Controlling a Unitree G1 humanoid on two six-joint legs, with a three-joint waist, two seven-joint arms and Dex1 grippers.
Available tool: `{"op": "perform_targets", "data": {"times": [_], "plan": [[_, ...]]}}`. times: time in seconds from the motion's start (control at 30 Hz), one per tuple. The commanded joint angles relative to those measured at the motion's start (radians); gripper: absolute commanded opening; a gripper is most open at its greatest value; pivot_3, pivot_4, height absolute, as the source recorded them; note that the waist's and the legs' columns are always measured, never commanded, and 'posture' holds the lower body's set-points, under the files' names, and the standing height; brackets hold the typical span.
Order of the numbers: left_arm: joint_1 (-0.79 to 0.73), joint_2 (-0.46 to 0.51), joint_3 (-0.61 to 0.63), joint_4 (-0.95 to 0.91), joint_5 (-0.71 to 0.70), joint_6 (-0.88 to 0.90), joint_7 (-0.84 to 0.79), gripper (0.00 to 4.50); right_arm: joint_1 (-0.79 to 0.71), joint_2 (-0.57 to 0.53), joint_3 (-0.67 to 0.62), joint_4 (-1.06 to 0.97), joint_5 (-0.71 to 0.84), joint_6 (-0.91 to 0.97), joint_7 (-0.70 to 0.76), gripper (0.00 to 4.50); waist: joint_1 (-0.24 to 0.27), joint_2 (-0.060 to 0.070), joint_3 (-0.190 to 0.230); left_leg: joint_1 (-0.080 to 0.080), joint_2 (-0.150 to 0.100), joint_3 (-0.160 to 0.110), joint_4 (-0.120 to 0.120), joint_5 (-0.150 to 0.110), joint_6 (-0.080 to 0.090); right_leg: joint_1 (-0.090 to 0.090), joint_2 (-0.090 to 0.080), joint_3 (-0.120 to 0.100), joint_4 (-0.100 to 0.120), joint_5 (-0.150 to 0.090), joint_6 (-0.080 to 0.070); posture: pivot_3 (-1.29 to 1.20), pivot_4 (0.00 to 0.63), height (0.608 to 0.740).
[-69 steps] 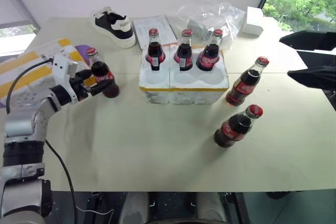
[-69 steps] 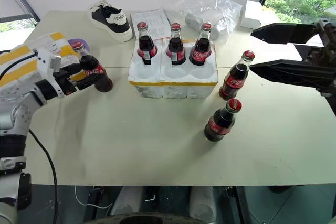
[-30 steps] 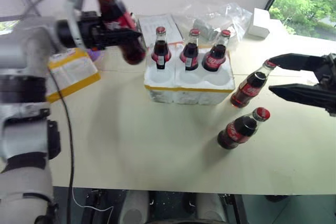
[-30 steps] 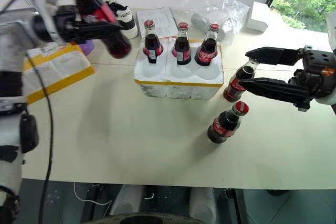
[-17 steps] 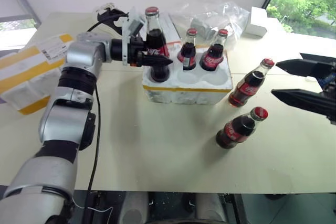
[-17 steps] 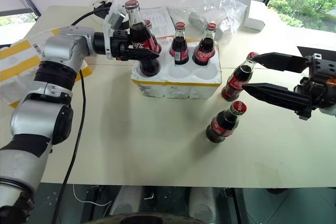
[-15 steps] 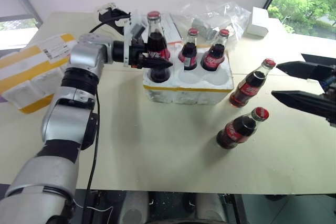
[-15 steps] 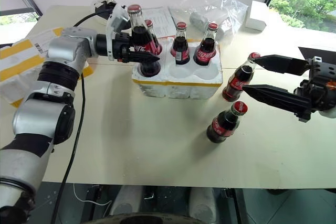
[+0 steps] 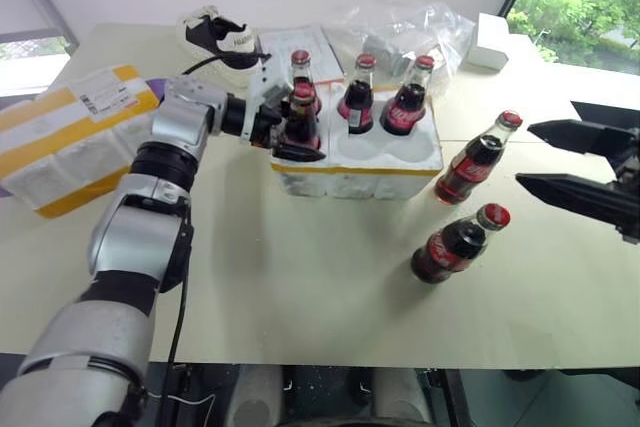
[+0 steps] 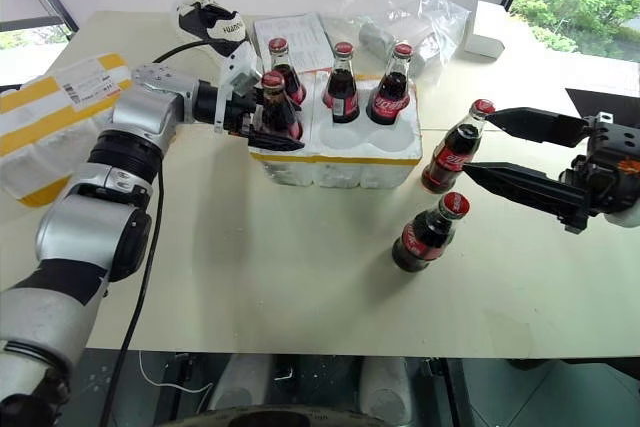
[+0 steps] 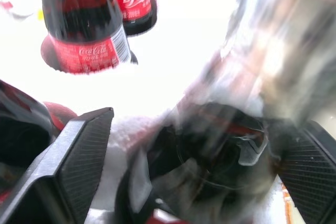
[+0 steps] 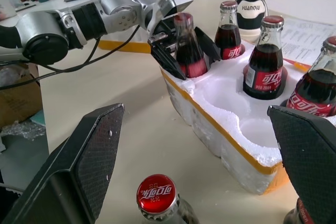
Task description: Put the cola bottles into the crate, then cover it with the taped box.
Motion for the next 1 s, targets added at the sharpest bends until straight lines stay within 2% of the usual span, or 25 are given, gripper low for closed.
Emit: {"op": "perform_targets", "data": {"times": [0.03, 0.13, 0.23, 0.37, 0.5, 0.6, 0.73, 0.9, 1.0], "plan": [[0.009, 0.017, 0.037, -0.044, -0.015, 0.024, 0.011, 4.41, -0.023, -0.021, 0.002, 0.01, -0.02, -0.033, 0.01, 4.5, 0.0, 0.0, 0.0, 0.0, 0.0, 0.0, 0.0, 0.0, 0.0, 0.0, 0.0, 0.0, 0.0, 0.0, 0.0, 0.0, 0.15, 0.74], [0.03, 0.049, 0.076, -0.111, -0.047, 0.07, 0.016, 4.41, -0.013, -0.015, 0.009, 0.02, -0.061, -0.05, 0.001, 4.5, 0.0, 0.0, 0.0, 0.0, 0.0, 0.0, 0.0, 0.0, 0.0, 0.0, 0.0, 0.0, 0.0, 0.0, 0.0, 0.0, 0.15, 0.74], [0.058, 0.108, 0.137, -0.242, -0.114, 0.19, 0.011, 4.41, 0.021, -0.002, -0.016, 0.032, -0.107, -0.065, 0.001, 4.5, 0.0, 0.0, 0.0, 0.0, 0.0, 0.0, 0.0, 0.001, -0.001, 0.0, 0.0, 0.0, 0.0, 0.0, 0.0, 0.0, 0.15, 0.74], [0.112, 0.24, 0.223, -0.484, -0.249, 0.436, -0.024, 4.41, 0.09, 0.016, -0.09, 0.057, -0.17, -0.086, 0.007, 4.5, -0.001, 0.0, 0.0, 0.0, 0.001, 0.0, 0.0, 0.002, -0.004, 0.0, 0.0, 0.0, 0.0, 0.0, 0.0, 0.0, 0.15, 0.74], [0.244, 0.453, 0.304, -0.811, -0.489, 0.748, -0.155, 4.41, 0.281, 0.093, -0.223, 0.017, -0.269, -0.14, 0.072, 4.5, 0.0, 0.001, -0.001, 0.001, 0.001, -0.001, -0.001, 0.002, -0.004, 0.001, 0.001, 0.0, 0.001, 0.0, 0.001, 0.0, 0.15, 0.74], [0.385, 0.531, 0.293, -0.988, -0.538, 0.77, -0.167, 4.41, 0.397, 0.157, -0.265, -0.026, -0.306, -0.174, 0.089, 4.5, 0.005, 0.002, -0.001, 0.002, 0.001, -0.001, -0.001, 0.002, -0.004, 0.004, 0.0, 0.0, 0.0, -0.001, 0.002, 0.0, 0.15, 0.74], [0.5, 0.532, 0.259, -1.091, -0.527, 0.705, -0.132, 4.41, 0.529, 0.257, -0.256, -0.106, -0.314, -0.192, 0.079, 4.5, 0.008, 0.002, -0.002, 0.006, 0.001, -0.004, 0.0, -0.001, 0.001, 0.009, 0.0, 0.0, -0.002, -0.002, 0.002, 0.0, 0.15, 0.74], [0.514, 0.498, 0.227, -1.113, -0.543, 0.686, -0.09, 4.41, 0.607, 0.371, -0.181, -0.235, -0.333, -0.243, 0.012, 4.5, -0.002, 0.003, -0.003, 0.006, 0.001, -0.005, 0.0, -0.001, 0.0, 0.008, 0.0, 0.001, -0.001, -0.001, 0.001, 0.0, 0.15, 0.74], [0.524, 0.476, 0.21, -1.132, -0.551, 0.68, -0.066, 4.41, 0.623, 0.433, -0.091, -0.281, -0.357, -0.276, -0.044, 4.5, -0.002, 0.003, -0.003, 0.006, 0.0, -0.004, -0.001, 0.0, -0.001, 0.007, 0.001, 0.001, 0.0, -0.001, 0.001, 0.0, 0.15, 0.74]]}}
